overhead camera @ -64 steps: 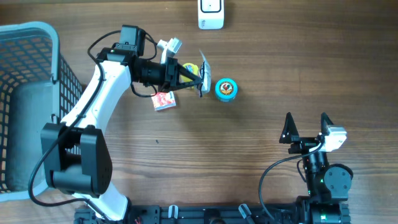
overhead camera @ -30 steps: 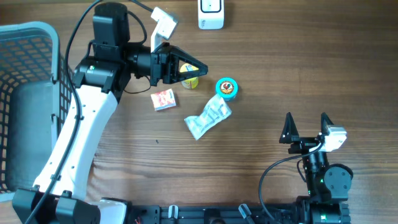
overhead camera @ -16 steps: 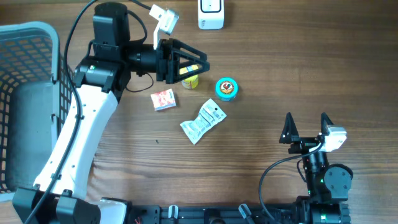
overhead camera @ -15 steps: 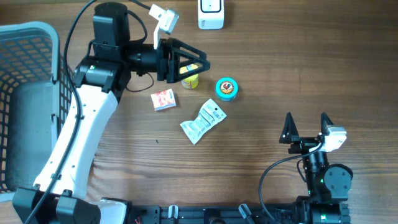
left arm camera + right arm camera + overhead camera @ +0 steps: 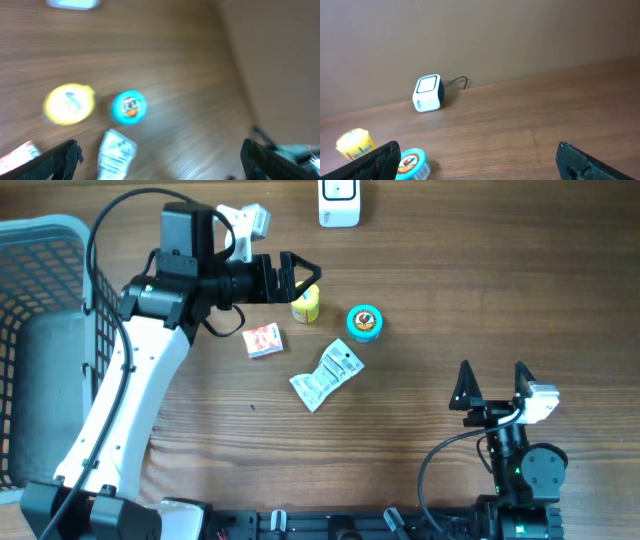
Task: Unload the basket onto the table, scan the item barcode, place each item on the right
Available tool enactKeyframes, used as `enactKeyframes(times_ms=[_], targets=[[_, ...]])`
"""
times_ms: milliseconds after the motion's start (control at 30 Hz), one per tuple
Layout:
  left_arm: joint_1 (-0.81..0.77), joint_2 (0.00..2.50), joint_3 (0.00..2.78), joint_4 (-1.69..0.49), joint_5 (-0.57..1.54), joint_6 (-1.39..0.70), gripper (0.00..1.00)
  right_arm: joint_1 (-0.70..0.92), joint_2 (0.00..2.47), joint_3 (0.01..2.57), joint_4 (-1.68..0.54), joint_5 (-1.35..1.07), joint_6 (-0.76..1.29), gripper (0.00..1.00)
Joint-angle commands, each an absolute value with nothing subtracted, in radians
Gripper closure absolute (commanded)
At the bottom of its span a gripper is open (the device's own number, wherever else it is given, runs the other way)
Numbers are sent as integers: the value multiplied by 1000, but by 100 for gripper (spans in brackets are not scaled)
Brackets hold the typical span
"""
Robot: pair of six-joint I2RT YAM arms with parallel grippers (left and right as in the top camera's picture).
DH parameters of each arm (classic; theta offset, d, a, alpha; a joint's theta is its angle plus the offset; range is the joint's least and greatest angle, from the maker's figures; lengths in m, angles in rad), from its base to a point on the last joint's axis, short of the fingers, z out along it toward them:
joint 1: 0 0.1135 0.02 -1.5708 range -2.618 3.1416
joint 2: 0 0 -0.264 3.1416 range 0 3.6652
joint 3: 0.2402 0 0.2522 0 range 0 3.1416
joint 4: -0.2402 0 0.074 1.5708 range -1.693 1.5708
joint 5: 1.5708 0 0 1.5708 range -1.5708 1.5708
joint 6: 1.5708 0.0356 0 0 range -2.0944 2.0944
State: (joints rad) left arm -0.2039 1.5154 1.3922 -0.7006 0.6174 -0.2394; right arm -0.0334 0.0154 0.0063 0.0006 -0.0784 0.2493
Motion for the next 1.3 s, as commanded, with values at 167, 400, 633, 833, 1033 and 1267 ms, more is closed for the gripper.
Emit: enactKeyframes(times_ms=[167, 400, 633, 833, 1033, 1267], targets=[[-316, 1518, 1393, -920, 118, -107, 0, -30, 11, 6, 12, -145, 785, 0], [-373, 1520, 1340, -908, 51, -81, 0, -30, 43, 51, -69, -435, 811, 0], [-379, 1520, 1175, -768, 63, -82, 0, -30, 250, 226, -246, -400, 752, 0], [-432, 1520, 1098, -728, 62, -38, 0, -30, 616, 497, -373, -409, 751, 0], [-458, 1520, 1057, -739, 62, -32, 0, -30, 911, 651, -326, -738, 790, 0], [-463, 1520, 987, -741, 113, 18, 0, -30, 1154, 651, -257, -833, 807, 0]])
